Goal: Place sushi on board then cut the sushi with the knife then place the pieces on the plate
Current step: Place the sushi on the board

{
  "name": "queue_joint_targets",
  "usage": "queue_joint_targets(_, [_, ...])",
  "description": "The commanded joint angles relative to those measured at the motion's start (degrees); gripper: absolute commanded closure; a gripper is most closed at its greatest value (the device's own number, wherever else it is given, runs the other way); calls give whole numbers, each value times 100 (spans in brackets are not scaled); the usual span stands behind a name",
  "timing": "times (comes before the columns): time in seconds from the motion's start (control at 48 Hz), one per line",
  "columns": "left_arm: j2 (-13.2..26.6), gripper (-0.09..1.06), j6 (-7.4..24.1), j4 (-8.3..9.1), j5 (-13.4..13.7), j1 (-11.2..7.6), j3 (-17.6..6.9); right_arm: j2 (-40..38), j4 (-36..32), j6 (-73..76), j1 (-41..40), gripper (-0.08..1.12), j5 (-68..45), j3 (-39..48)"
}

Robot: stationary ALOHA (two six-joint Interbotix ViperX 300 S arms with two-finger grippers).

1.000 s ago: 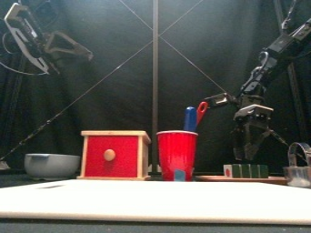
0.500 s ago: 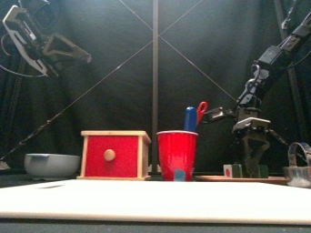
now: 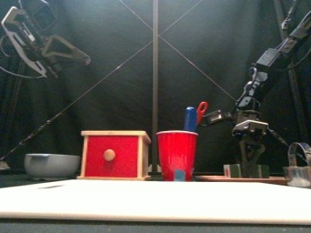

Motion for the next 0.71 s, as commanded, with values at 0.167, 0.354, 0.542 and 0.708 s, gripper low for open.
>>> queue_joint_targets(0.167, [9,100,0,-18,-53,9,-53,-615,396,483,0,42,378,-378])
queue_joint_targets(0.354, [9,100,0,-18,-53,9,-18,-914,-220,1995,114,42,606,-448])
queue_joint_targets(0.542, [9,100,0,-18,-53,9,18,-1239,-1099,3876,650,42,756,-404])
queue_joint_targets(0.708, [9,100,0,-18,-44,9,18,-1600,-1406,5537,1213,42,773,-369])
